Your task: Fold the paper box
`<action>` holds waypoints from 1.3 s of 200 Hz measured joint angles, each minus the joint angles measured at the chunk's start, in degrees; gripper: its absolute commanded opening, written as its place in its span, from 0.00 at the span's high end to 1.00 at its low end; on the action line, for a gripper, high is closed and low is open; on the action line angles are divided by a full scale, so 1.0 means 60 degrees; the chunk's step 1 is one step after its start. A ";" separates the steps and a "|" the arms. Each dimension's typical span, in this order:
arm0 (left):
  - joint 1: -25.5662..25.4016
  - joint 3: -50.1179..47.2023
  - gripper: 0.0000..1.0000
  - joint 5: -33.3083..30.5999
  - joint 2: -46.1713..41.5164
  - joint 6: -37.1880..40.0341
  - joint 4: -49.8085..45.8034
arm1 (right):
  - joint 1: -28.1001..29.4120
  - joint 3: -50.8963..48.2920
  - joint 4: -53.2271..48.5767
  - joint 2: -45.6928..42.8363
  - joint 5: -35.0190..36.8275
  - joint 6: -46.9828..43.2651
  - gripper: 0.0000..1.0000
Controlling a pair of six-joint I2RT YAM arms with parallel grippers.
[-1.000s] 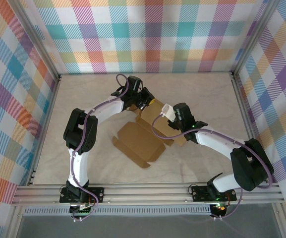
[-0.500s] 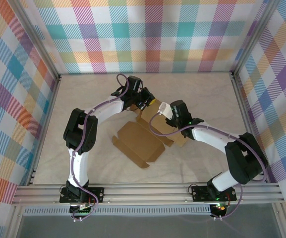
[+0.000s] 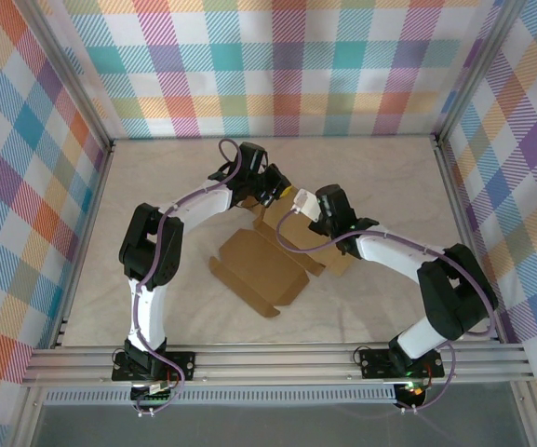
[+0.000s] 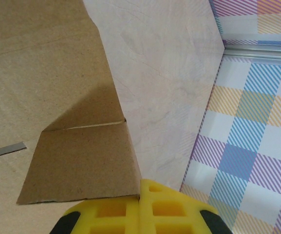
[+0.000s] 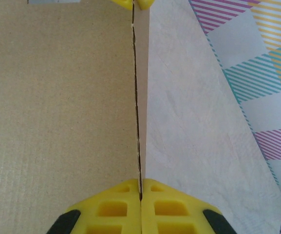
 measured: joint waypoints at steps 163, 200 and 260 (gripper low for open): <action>0.0000 0.0000 0.58 -0.0069 -0.0033 0.0339 -0.0025 | 0.0091 -0.0007 -0.0025 -0.0033 0.0554 -0.0313 1.00; 0.0073 -0.0382 0.38 -0.0565 -0.0965 0.1144 -0.0386 | 0.0127 -0.0004 0.0069 -0.0197 0.1075 -0.0630 1.00; 0.1810 -0.1657 0.08 -0.1865 -0.4105 0.2969 -0.1035 | 0.0678 -0.0200 0.0951 -0.0459 0.1949 -0.2036 1.00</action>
